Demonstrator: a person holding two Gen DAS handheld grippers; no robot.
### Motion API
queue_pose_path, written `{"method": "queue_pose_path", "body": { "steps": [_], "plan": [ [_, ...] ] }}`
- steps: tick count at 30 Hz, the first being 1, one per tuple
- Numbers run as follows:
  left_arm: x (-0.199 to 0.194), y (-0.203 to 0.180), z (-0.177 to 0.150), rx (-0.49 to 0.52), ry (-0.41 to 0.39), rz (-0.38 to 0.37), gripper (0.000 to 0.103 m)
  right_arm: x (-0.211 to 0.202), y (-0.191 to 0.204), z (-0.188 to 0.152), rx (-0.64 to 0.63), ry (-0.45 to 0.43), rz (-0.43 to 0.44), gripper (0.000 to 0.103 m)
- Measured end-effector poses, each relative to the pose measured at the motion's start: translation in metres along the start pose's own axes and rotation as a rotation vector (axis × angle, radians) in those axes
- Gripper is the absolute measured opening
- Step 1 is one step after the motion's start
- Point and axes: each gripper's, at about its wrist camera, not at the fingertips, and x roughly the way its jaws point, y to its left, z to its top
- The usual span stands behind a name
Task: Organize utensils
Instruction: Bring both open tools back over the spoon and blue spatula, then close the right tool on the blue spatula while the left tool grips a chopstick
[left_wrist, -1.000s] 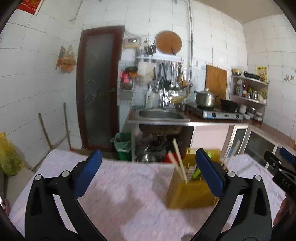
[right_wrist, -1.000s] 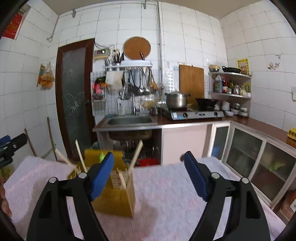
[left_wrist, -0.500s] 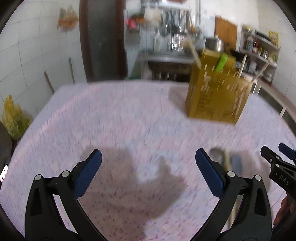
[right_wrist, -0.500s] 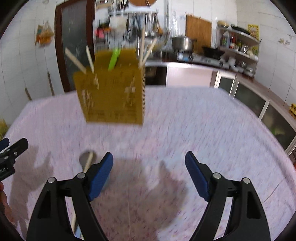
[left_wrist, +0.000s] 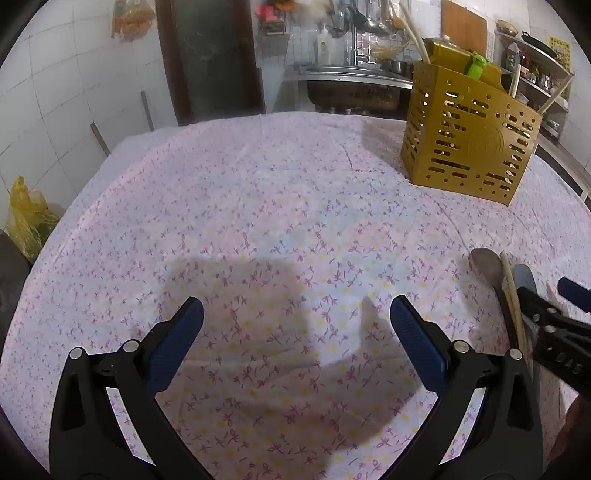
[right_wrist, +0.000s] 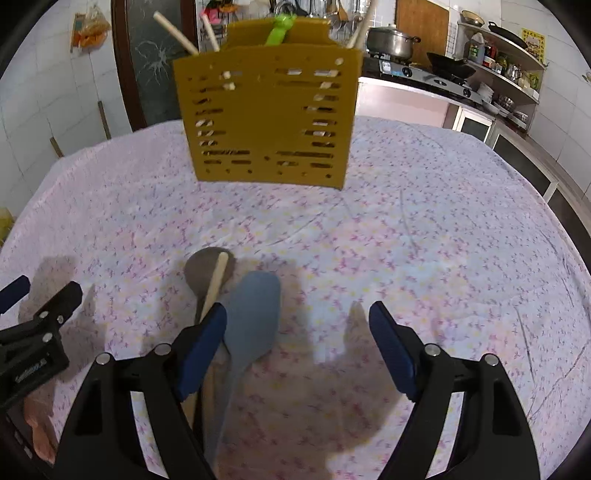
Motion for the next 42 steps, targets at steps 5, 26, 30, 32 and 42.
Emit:
{"method": "queue_pose_path", "body": {
  "steps": [5,26,30,32,42],
  "plan": [
    [0.003,0.002,-0.001,-0.014,0.011,-0.008,0.098,0.003,0.005,0.003,0.041,0.023,0.003,0.065],
    [-0.007,-0.038,-0.001,0.05,0.014,-0.031,0.098,0.002,-0.058,0.004,0.056,0.011,0.152,0.036],
    [-0.011,-0.064,0.004,0.054,0.022,-0.075,0.098,0.005,-0.082,0.006,0.008,0.005,0.147,0.036],
    [-0.01,-0.079,0.006,0.058,0.035,-0.104,0.098,0.006,-0.092,0.008,-0.027,0.009,0.149,0.036],
    [0.003,-0.13,0.007,0.116,0.087,-0.123,0.075,0.013,-0.108,0.008,-0.072,-0.027,0.133,0.037]
  ]
}}
